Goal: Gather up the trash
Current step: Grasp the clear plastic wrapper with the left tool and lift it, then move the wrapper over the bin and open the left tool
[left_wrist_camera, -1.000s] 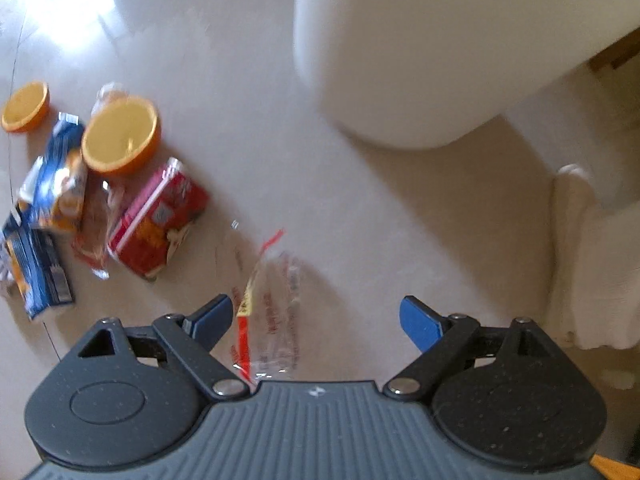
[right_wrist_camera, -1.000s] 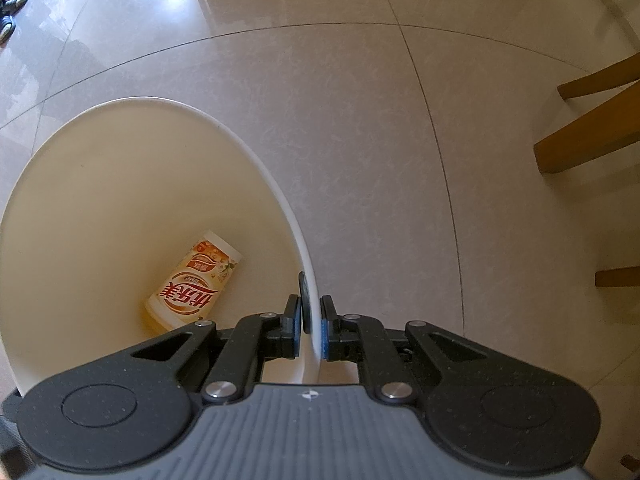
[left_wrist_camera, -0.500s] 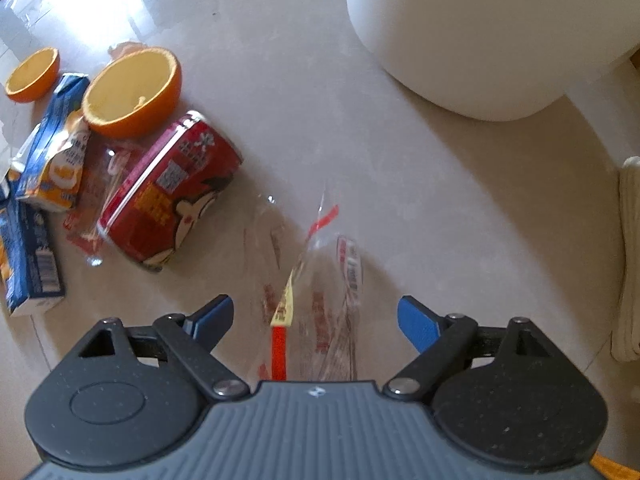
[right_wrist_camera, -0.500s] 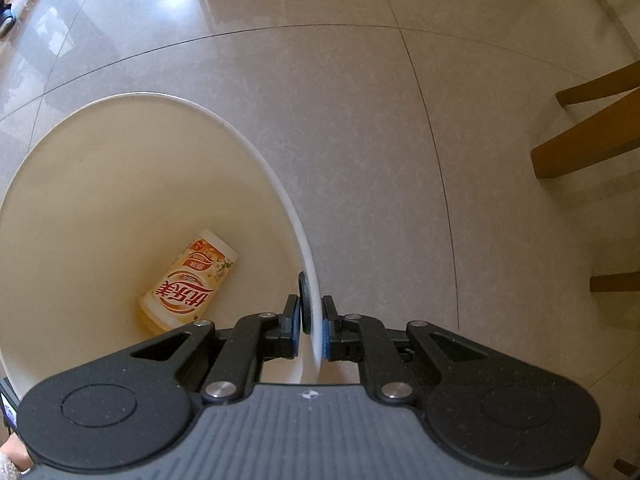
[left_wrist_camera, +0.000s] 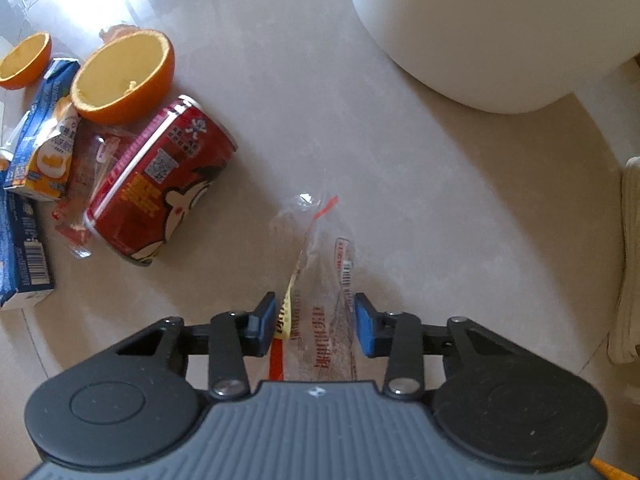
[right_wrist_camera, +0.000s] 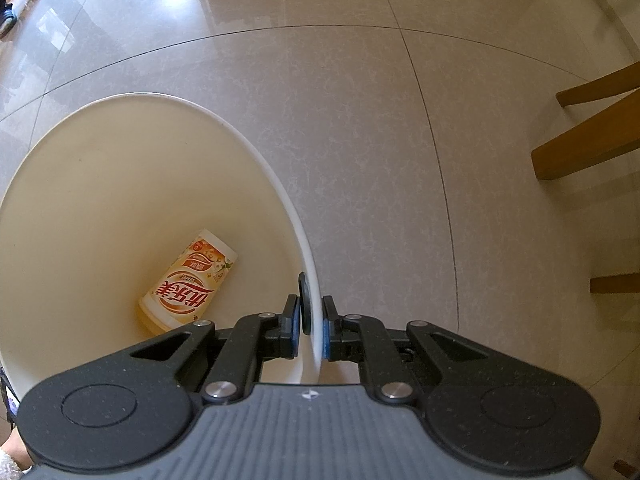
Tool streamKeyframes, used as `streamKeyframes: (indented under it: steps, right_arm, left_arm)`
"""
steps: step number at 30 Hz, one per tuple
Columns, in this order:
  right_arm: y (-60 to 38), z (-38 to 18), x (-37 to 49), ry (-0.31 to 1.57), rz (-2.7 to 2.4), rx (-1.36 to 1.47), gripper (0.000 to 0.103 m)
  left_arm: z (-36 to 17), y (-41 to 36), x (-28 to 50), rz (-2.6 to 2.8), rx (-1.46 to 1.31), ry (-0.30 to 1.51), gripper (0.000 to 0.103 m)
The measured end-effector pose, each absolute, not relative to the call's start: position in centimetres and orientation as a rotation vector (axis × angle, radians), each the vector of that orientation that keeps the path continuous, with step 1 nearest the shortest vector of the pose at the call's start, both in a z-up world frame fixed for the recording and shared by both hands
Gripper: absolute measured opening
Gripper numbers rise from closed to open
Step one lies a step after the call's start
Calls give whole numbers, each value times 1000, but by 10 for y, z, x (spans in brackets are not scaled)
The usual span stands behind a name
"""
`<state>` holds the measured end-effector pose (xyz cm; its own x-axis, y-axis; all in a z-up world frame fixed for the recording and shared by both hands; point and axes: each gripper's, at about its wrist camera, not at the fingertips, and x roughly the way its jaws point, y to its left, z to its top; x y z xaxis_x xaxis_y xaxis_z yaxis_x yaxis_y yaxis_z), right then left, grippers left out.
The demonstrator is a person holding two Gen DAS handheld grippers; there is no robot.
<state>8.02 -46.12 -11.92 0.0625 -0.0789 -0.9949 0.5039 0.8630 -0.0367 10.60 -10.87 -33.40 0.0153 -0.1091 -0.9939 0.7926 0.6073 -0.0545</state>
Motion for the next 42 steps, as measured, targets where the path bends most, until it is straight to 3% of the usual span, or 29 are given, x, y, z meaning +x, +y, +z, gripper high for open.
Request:
streamKeyframes:
  steps: [8,16,35,42]
  right_arm:
    - [-463,-120,80,1452,-453,373,13]
    - [-468,-120,79,1451,-443,390,12]
    - [-477,-123,79,1463,-433,431,10]
    - [-479,-124,79,1463,-431,429,10]
  left_arm:
    - [-310,-113,119,-760,637,1438,37]
    - [-253,-121,131,-778,678,1413,37]
    - [-46,-200,155,-939,698,1189,37]
    - [-7,-257,155,-1019,629,1102,37]
